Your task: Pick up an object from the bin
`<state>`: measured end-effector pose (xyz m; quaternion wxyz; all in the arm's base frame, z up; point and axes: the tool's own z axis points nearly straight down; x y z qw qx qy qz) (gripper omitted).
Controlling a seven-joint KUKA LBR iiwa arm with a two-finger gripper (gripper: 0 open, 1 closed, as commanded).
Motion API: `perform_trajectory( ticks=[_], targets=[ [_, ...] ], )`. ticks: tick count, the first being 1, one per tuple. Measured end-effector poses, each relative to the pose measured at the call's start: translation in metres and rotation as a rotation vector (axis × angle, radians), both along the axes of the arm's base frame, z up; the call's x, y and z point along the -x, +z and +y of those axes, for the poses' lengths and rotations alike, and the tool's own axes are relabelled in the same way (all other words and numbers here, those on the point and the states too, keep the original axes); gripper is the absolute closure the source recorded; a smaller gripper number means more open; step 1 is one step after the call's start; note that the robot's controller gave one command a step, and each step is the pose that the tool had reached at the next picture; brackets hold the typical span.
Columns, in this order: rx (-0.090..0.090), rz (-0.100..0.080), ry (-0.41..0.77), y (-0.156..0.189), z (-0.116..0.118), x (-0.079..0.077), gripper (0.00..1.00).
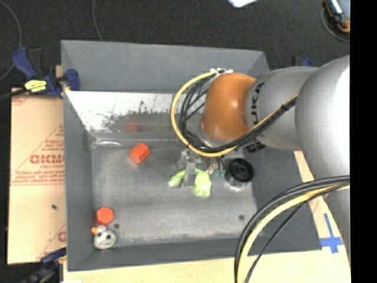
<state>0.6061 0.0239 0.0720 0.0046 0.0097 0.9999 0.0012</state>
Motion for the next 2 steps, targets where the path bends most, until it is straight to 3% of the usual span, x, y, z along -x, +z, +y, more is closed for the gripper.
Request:
perform_trajectory(
  ticks=[1,2],
  targets=[
    [0.0,0.003,0.0,0.005,0.0,0.002,1.0],
    [0.0,0.003,-0.001,0.033,0.0,0.001,1.0]
  ],
)
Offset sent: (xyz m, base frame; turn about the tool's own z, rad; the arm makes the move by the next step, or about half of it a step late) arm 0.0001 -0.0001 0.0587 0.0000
